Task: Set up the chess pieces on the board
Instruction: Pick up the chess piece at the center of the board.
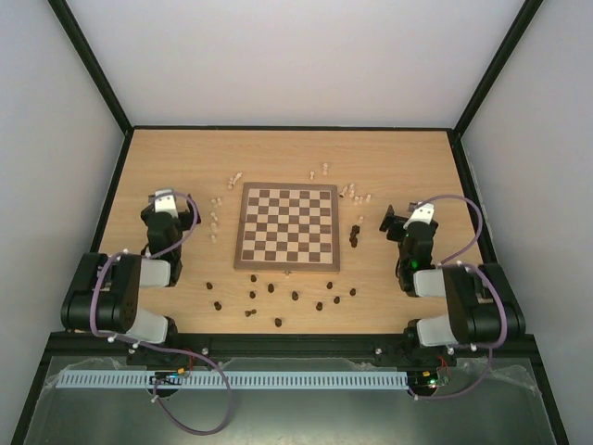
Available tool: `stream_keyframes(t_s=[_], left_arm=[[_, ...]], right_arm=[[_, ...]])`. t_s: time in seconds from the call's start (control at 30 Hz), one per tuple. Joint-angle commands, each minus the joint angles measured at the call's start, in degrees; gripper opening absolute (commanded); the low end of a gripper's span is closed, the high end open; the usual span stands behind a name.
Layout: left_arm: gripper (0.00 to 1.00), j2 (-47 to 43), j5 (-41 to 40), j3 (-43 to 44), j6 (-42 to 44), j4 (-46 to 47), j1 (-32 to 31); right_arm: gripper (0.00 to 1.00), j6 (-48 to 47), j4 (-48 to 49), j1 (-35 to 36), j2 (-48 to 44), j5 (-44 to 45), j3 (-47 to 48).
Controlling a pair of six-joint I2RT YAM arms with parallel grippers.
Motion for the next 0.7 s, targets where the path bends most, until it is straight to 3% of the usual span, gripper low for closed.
stream_keyframes(t_s=[0.0,0.13,0.3,0.47,0.57,0.6,0.67], left_arm=[[1.0,-7.3,-2.2,8.3,-0.9,-16.6,-0.6],[1.0,-14.4,1.2,12.1,-3.1,-27.7,-1.4],[1.0,-25.1,1.4,15.8,-8.5,-38.6,-5.5],[1.0,-28.5,1.1,24.4,-18.1,-52.9,-11.1],[0.99,-27.7,3.6,30.3,-22.1,-61.8,-13.7],[1.0,-27.4,6.6,31.8,-22.9,-64.0,-13.9],[1.0,-26.6,13.0,33.9,-22.9,-68.0,-14.1]], right_arm=[[0.98,-0.8,-13.5,-0.2,-13.1,-0.4,4.4],[0.99,3.2,-31.4,-0.2,-23.7,-1.5,11.1],[0.99,11.0,-46.9,-0.2,-31.9,-8.9,19.2],[0.99,18.5,-61.7,-0.2,-30.6,-19.1,29.8],[0.98,31.0,-73.7,-0.2,-30.3,-10.9,32.5],[0.98,32.7,-74.9,-0.2,-30.9,-10.2,32.0],[0.99,30.5,-72.3,-0.2,-32.7,-17.4,29.6]])
